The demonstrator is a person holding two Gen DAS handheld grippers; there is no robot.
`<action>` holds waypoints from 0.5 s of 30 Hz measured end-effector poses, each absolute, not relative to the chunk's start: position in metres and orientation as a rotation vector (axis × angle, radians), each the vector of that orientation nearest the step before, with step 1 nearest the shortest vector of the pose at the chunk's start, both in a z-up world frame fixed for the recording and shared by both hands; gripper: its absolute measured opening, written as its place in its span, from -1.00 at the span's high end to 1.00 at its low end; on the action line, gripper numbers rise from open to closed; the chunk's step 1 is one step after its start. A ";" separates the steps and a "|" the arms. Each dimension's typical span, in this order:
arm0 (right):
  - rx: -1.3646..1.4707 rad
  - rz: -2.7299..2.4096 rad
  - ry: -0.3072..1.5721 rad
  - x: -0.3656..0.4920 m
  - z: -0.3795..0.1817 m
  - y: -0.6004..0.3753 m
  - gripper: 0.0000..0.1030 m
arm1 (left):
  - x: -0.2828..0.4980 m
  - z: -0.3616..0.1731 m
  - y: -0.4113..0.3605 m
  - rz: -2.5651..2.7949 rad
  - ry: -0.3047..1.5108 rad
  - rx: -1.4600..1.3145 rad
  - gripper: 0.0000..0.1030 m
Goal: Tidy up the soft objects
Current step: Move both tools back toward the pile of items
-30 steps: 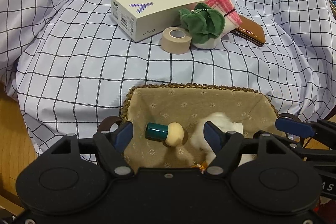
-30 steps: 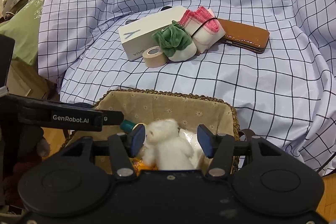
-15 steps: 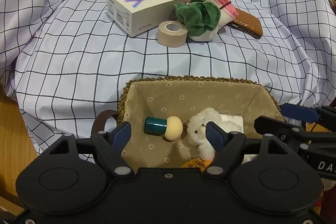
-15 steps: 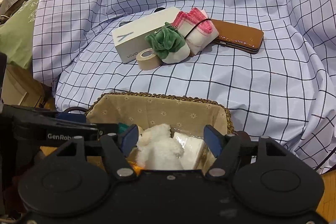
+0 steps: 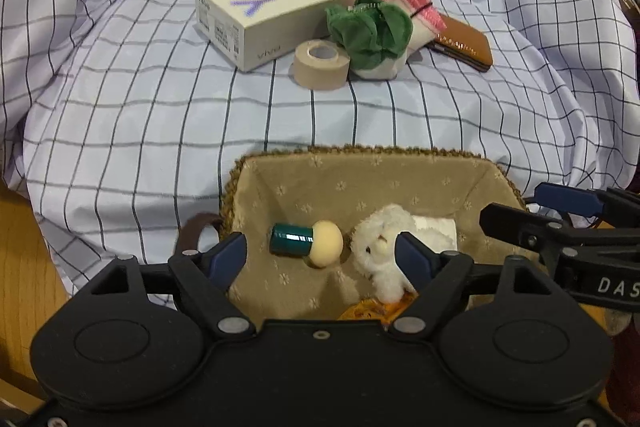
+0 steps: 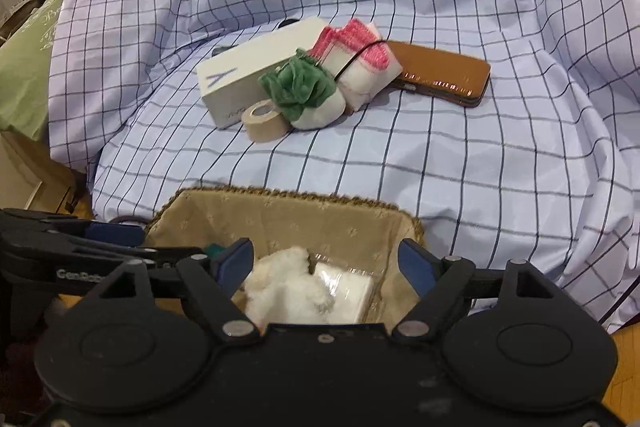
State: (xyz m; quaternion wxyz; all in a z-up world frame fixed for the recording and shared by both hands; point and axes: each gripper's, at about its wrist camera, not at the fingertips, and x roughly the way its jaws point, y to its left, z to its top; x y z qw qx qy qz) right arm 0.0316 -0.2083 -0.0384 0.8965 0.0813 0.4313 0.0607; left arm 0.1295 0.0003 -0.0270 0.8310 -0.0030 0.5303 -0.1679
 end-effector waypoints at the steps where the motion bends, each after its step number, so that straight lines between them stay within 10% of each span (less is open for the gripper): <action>1: 0.169 0.121 0.886 0.034 -0.037 -0.210 -0.54 | 0.131 -0.025 0.001 -0.354 1.115 -0.006 -0.49; 15: 0.067 0.075 0.721 0.088 -0.002 -0.213 -0.84 | 0.168 0.005 0.012 -0.330 0.951 -0.039 -0.50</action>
